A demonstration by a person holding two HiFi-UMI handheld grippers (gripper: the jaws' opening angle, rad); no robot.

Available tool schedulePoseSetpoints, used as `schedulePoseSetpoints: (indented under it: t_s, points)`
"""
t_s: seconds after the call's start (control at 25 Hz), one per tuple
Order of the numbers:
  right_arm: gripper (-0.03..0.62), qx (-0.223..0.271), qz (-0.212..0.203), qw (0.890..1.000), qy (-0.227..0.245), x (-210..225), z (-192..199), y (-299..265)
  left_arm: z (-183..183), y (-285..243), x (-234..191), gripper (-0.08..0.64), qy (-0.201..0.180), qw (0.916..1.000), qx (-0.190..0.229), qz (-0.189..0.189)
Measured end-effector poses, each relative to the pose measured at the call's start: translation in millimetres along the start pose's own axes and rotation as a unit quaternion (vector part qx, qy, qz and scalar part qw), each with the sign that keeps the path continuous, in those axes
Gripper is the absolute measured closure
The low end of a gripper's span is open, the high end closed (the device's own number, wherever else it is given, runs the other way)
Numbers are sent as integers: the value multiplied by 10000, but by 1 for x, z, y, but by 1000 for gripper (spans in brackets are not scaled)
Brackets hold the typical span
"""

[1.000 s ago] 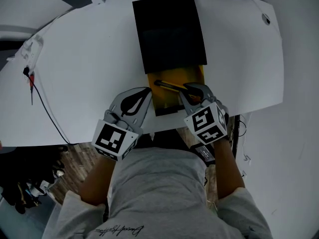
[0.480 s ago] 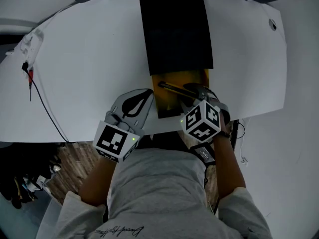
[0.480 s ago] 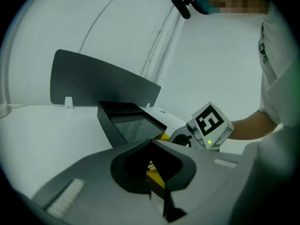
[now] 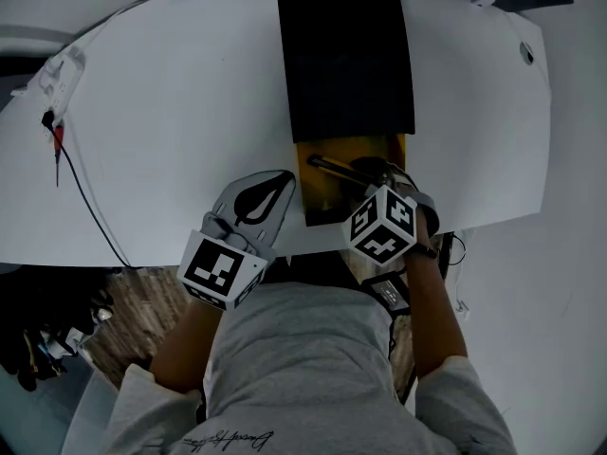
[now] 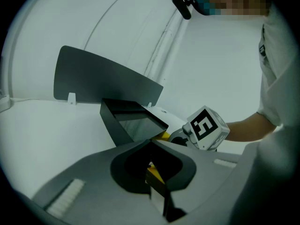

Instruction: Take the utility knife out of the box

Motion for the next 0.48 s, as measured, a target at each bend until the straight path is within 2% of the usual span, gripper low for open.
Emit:
schedulePoseSetpoints:
  t_s: [0.48]
  points:
    - [460,-13,-6,9999,-119,1,0,-1,3,1,-1,558,119,9999,31,-21]
Point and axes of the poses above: the fingertips, and each gripper's own axes: y backward along the fingers, x to its right, z out of its underside, the point moved 1 cm from there along y, backward along the fingers, and after that the axes turned 3 degrees about -y, right-handed, at the moved point
